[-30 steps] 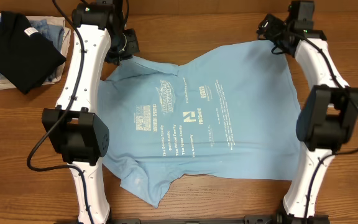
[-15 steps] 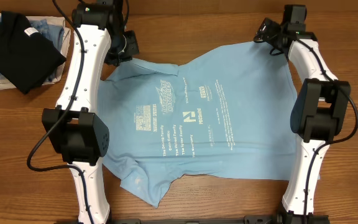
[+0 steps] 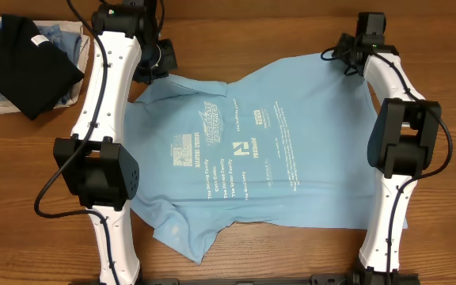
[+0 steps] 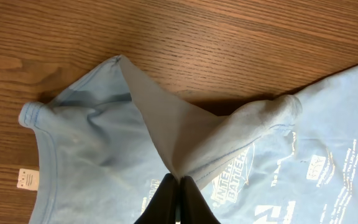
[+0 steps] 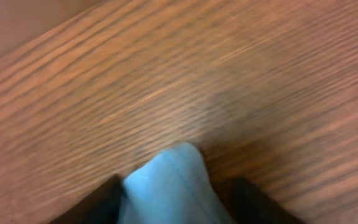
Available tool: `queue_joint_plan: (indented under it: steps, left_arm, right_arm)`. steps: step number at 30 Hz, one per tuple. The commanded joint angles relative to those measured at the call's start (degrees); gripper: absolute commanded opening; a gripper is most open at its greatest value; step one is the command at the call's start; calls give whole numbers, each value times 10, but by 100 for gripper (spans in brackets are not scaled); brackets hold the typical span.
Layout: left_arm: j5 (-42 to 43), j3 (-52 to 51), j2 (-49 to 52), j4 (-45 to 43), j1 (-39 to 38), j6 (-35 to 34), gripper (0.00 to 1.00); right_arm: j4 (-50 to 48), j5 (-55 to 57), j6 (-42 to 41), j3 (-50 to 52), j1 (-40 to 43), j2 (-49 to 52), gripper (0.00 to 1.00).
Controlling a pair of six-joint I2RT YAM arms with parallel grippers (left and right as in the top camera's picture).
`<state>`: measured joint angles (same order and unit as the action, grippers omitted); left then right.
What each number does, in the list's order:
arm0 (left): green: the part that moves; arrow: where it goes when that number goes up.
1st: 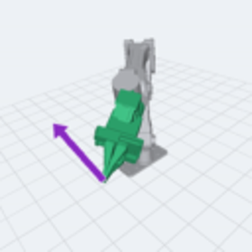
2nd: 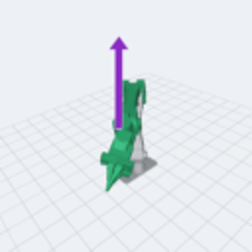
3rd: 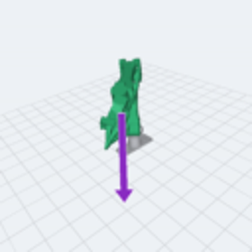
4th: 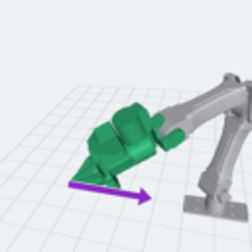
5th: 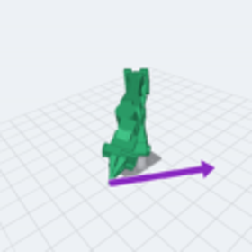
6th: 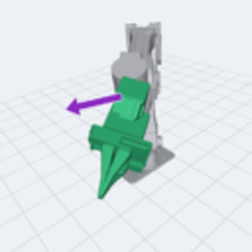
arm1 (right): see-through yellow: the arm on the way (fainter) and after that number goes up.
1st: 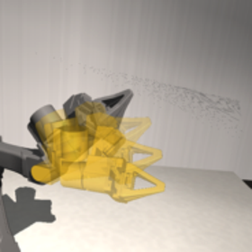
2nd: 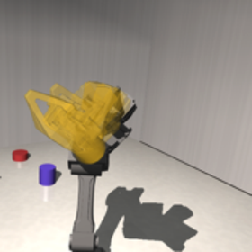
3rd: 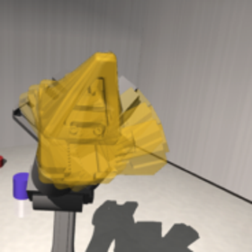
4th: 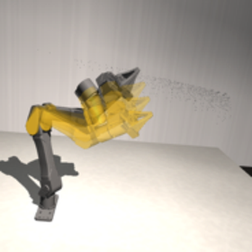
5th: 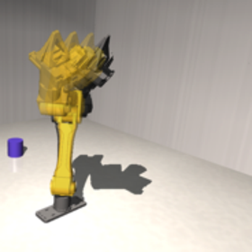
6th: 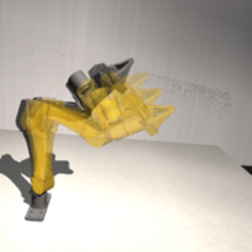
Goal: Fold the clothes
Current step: 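Drag the shirt's top edge upward with both grippers to straighten it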
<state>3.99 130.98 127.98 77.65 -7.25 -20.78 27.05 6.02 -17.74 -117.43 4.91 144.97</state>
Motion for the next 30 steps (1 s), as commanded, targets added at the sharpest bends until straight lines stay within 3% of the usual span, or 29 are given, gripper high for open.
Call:
queue_joint_plan:
  steps: [1,4,9,14,21,30]
  left_arm:
    - [-8,14,-14,1,1,11,4]
    - [-8,14,-14,1,1,11,4]
    - [-8,14,-14,-5,1,11,4]
    - [-12,15,-14,-27,1,11,4]
    - [-14,16,-19,-25,2,10,4]
    - [-58,16,-67,10,9,-11,4]
  right_arm:
    - [3,21,2,-16,4,11,47]
    - [4,21,2,-17,4,11,42]
    - [22,21,-7,-28,5,11,21]
    - [70,24,-9,-84,5,11,8]
    - [171,83,-22,-189,5,10,4]
    - [270,119,-70,-226,9,8,4]
